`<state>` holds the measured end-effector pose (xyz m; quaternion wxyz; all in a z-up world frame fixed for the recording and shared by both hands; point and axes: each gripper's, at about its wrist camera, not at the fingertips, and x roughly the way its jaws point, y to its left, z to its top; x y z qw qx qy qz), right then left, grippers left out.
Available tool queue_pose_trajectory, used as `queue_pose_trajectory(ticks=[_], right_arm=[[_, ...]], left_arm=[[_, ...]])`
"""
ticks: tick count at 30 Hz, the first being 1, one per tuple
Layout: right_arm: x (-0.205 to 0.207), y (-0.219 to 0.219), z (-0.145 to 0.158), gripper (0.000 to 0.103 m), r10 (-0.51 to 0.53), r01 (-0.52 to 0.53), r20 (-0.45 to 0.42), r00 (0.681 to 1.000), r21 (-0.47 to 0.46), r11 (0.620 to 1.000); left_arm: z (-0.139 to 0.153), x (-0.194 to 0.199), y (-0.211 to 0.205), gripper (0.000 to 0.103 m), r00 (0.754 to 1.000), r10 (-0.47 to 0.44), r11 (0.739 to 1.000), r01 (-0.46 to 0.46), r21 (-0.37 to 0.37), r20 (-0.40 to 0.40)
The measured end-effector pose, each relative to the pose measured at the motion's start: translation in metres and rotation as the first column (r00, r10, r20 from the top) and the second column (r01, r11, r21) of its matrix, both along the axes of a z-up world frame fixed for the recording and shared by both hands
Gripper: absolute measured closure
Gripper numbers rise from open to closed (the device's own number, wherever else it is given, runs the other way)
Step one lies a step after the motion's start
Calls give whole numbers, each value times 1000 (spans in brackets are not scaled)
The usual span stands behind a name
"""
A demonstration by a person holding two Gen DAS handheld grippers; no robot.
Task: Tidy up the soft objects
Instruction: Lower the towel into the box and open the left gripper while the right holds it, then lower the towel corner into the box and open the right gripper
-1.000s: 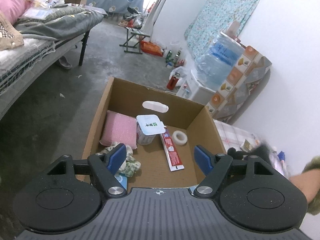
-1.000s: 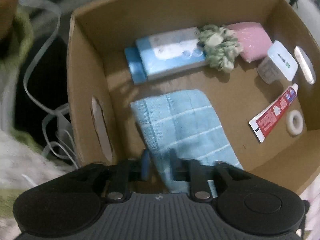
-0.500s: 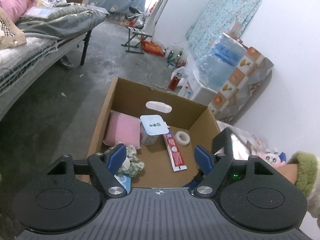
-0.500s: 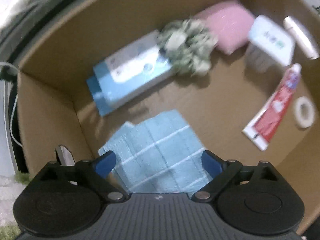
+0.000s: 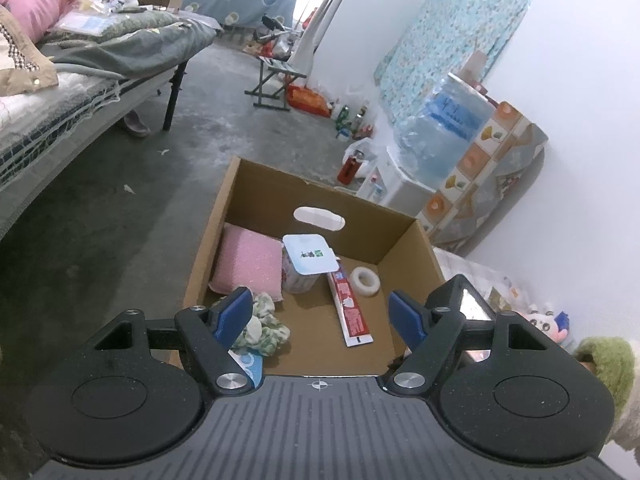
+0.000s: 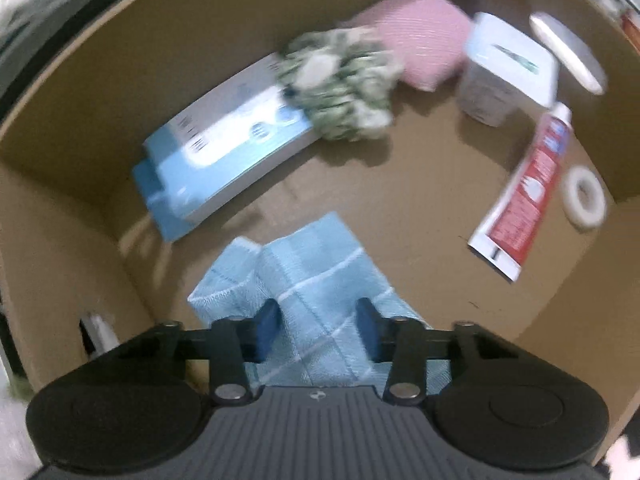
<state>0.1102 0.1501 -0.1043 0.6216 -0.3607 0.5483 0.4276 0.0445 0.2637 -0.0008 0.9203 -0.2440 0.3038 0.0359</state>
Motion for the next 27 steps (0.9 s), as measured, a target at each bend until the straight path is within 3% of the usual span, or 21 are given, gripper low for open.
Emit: queue_pose_trajectory(ticks=[5,9,12,16,18,20,22,24,26,27], right_arm=[[21,-4,10,93,-143,143,-6,990,77,987],[48,-9,18,97,-275,277,-29,961,140,951],[70,-13,22,97,-390,396,-69,918,177,901],[94,-18,26,97,-524,542,-138,840,236,806],[97,-19,30,97,-551,573,-160,819,278,771],[104,-19,35,94,-554,572,-153,818,314,758],[98,-19,35,86,-522,540,-144,841,304,785],[85,-17,37,48,-457,469,-110,883,274,840],[70,-18,36,36,-399,398,-47,916,241,885],[63,-18,34,36,-369,365,-23,929,216,905]], left_arm=[[0,-3,1,28,1000,-1,1000,1,-7,5],[1,-6,3,28,1000,2,1000,-2,-14,13],[2,-9,4,28,1000,4,1000,-4,-19,18],[3,-11,5,28,1000,6,1000,-5,-24,23],[4,-12,5,28,1000,6,1000,-5,-22,26],[4,-13,5,28,1000,6,1000,-6,-22,26],[5,-13,4,28,1000,5,1000,-4,-20,26],[6,-14,4,28,1000,4,1000,-4,-18,31],[7,-14,4,28,999,4,1000,-4,-21,37],[7,-14,4,28,999,5,1000,-4,-23,39]])
